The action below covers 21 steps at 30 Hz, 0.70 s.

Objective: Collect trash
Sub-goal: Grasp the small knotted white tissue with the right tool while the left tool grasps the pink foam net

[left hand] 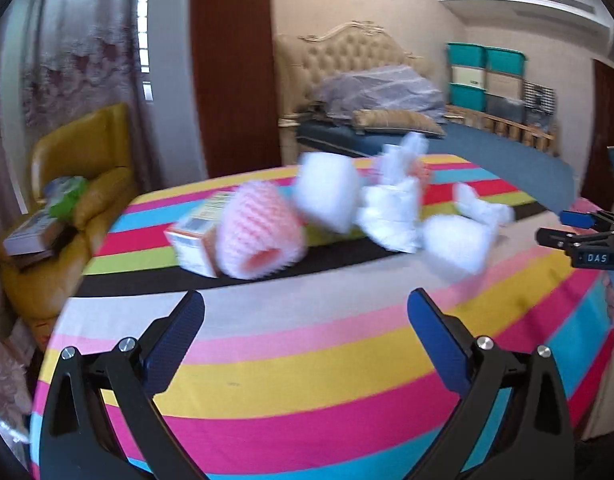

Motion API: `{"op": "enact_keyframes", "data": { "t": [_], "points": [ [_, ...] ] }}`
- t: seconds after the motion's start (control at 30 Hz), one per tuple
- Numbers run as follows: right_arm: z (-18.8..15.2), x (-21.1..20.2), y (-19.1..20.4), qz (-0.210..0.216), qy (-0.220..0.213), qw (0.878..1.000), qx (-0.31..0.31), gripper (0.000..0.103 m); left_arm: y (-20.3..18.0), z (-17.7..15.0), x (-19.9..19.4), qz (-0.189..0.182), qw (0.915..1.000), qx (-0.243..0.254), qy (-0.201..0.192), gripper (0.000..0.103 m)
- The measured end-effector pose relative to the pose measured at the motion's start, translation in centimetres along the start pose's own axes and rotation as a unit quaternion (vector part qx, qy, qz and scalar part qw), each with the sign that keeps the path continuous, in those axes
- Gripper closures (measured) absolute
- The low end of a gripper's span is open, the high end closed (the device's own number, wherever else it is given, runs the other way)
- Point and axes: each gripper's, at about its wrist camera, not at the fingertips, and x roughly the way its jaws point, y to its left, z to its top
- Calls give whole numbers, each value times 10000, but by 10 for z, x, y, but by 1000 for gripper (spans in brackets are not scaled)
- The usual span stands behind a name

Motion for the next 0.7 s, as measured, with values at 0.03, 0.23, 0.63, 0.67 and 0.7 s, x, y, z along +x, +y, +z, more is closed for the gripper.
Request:
{"op": "enact_keyframes", "data": {
  "t": [0.03, 0.23, 0.63, 0.67, 0.7],
  "points": [
    [6, 10, 0, -22, 84, 10000, -14, 19, 6, 2, 2, 134, 9999, 30, 2, 5],
    [33, 53, 9, 73, 312, 9994, -114, 21, 26, 9, 21, 295, 9993, -59, 212, 5],
    [51, 89, 16, 427, 656, 9967, -201, 63, 43, 25, 57, -209, 9958, -684, 580, 5],
    [51, 89, 18, 450, 653, 9966, -232, 65, 43, 26, 58, -207, 9955, -715, 582, 5],
    [52, 89, 20, 414, 640, 9967, -267, 67, 43, 27, 60, -214, 9953, -742, 580, 5]
  ]
}}
